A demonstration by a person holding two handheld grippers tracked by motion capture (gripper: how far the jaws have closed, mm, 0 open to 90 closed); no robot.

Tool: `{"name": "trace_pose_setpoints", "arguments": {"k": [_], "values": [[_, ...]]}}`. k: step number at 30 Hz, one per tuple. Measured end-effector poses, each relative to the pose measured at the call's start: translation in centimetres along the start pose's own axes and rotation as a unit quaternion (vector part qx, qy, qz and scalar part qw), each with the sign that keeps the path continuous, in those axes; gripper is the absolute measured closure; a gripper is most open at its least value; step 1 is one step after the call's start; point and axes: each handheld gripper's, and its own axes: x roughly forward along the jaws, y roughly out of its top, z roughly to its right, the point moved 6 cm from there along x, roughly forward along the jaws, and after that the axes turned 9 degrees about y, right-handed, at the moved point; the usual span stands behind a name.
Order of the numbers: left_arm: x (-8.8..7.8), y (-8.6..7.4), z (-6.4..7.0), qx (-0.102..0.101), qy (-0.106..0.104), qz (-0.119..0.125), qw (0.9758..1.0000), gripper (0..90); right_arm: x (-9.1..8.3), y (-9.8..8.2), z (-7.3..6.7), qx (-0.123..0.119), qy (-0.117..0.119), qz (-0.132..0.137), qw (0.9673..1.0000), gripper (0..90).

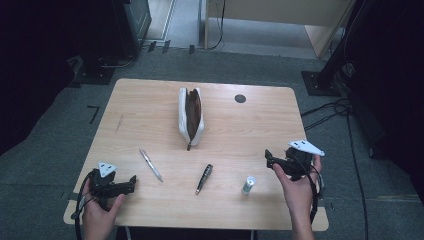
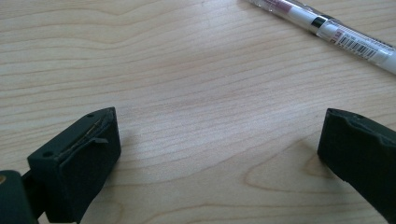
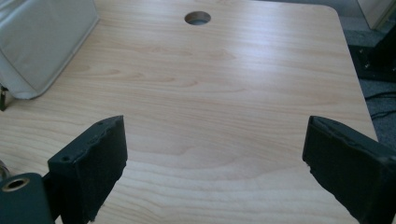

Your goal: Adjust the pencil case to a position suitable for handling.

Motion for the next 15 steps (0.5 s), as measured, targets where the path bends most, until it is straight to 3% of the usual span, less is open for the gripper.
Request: {"name": "trace_pose_setpoints", "arguments": {"k": [9,12,15], "values": [[0.0,0.0,0.0,-0.001,0.0,0.0,1.0,0.0,1.0,2.2,-2.7,-0.025,0.016,0.014,0.9995,7.3],[0.0,0.0,0.0,0.0,0.0,0.0,1.0,0.0,1.1,3.1,-3.4,-0.027,0.018,0.03,0.999,13.7],[0.0,0.0,0.0,0.0,0.0,0.0,1.0,0.0,1.4,3.9,-4.0,-0.037,0.025,0.032,0.9985,13.5]]}}
